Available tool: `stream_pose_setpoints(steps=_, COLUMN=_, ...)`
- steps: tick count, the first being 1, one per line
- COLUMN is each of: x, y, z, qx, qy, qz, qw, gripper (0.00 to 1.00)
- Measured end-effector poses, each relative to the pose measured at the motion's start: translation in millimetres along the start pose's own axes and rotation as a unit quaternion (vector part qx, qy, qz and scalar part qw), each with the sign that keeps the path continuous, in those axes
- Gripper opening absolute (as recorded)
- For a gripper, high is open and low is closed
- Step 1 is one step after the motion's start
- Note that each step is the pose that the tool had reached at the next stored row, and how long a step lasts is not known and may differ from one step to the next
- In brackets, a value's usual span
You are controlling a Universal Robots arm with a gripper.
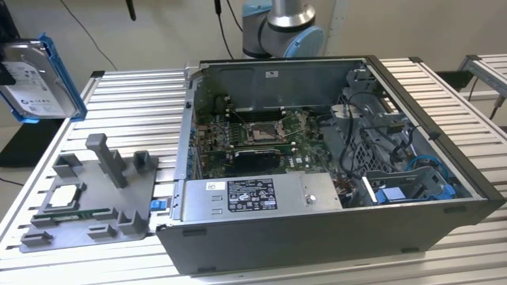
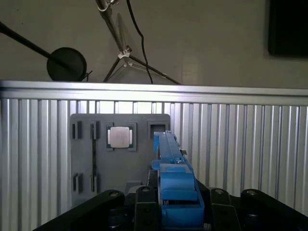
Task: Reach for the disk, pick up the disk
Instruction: 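Pick up the disk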
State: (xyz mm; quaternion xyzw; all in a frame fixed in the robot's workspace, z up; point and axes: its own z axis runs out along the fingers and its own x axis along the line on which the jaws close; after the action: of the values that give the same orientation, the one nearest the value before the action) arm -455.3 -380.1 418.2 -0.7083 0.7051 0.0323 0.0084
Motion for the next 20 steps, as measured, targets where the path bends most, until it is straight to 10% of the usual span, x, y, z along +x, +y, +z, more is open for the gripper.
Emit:
stream_pose_setpoints(steps=14, x=-1.4, y=0.9, z=-24.9, qx=0.0004, qy=-0.0005, qz=0.000, qw=1.0000, gripper=0.00)
stream_pose_setpoints(steps=20, x=-1.7, y=1.0, z=-31.2, qx=0.0102, qy=-0.0049, qz=-0.001, qw=0.9999, gripper=0.00)
